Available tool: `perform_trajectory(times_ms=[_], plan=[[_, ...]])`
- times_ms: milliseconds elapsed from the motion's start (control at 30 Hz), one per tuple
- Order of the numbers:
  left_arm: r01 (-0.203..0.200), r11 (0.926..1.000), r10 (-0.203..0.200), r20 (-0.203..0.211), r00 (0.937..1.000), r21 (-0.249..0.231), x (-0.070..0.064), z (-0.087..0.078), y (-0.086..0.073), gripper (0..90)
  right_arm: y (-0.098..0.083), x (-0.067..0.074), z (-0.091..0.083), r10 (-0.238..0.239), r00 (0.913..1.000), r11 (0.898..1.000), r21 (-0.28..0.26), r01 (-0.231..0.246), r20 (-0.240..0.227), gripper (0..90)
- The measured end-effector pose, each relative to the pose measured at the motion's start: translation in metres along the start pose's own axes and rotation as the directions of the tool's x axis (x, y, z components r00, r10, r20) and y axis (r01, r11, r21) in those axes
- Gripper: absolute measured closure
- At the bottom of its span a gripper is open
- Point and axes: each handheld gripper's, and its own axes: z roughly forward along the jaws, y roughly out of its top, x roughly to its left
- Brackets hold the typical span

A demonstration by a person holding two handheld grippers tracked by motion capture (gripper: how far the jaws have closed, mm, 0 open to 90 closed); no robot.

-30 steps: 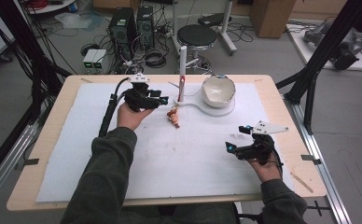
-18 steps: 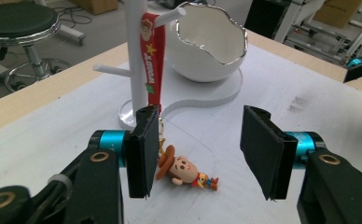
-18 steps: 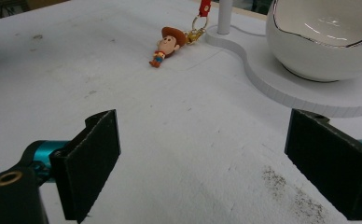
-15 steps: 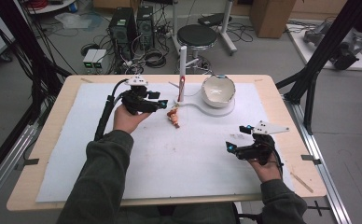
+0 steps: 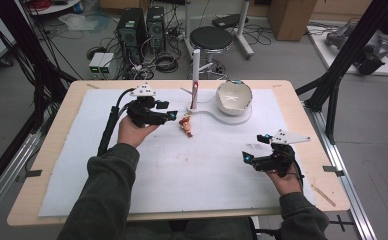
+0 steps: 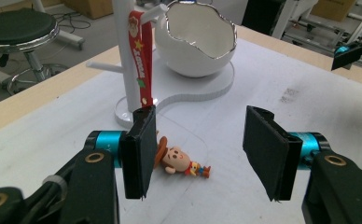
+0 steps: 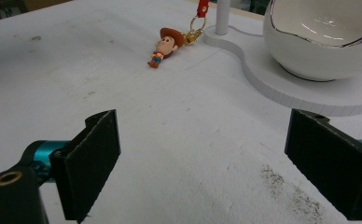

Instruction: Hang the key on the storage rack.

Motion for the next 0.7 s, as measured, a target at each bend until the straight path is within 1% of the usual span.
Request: perform_trajectory(times_ms=[300,400,533,600,700], plan=[[-0.001,0.9999,0.001,-0.007,1.0000,-0.010,-0.005,-0.011,-0.016,43.9,0.000,0.000,0.000,-0.002,1.0000,1.000,0.002,0.001,0.004,9.6],[-0.008,1.0000,0.008,-0.010,0.9999,0.000,-0.006,-0.015,-0.019,42.9,0.000,0.000,0.000,-0.003,1.0000,1.000,0.003,0.003,0.007,9.5],[-0.004,0.9999,0.004,-0.017,0.9998,-0.011,-0.008,-0.020,-0.023,41.1,0.000,0.001,0.000,0.004,1.0000,1.000,0.006,-0.004,0.008,9.6],[-0.010,0.9999,0.010,-0.019,0.9998,-0.005,-0.008,-0.023,-0.024,40.3,0.000,0.001,0.000,0.000,1.0000,1.000,0.006,0.000,0.010,9.6],[-0.009,0.9999,0.009,-0.024,0.9997,-0.006,-0.009,-0.026,-0.028,39.8,0.000,0.002,0.000,0.006,0.9999,1.000,0.010,-0.007,0.011,9.6]])
